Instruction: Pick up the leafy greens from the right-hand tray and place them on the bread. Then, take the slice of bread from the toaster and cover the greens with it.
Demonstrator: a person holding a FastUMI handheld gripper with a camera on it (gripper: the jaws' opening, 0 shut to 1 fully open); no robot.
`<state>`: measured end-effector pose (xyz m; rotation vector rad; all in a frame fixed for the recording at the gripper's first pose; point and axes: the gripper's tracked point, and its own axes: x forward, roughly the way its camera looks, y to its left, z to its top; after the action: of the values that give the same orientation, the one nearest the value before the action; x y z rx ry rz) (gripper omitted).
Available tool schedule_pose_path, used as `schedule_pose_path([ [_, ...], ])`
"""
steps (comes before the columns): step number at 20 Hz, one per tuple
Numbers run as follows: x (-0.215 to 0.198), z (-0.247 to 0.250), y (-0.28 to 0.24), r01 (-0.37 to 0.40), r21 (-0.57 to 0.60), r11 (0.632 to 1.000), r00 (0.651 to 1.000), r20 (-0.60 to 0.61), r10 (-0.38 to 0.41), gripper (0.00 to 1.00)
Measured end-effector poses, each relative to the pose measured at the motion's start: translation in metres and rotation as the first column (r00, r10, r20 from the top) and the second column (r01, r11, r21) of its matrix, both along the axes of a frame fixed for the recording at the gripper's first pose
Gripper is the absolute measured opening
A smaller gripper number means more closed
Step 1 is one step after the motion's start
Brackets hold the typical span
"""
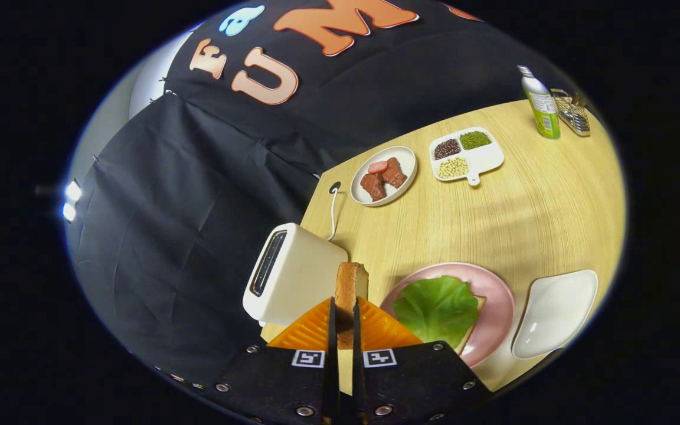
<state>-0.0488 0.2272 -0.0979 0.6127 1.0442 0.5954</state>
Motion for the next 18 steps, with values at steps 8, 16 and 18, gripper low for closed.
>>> schedule_pose_path([
  [8, -0.013, -0.050, -0.034, 0.064, 0.008, 0.998, 0.995, -0.078, -0.063, 0.09],
  [16, -0.023, -0.095, -0.063, 0.093, -0.046, 0.995, 0.990, -0.097, -0.097, 0.09],
  [18, -0.023, -0.100, -0.065, 0.093, -0.055, 0.994, 0.991, -0.092, -0.098, 0.09],
])
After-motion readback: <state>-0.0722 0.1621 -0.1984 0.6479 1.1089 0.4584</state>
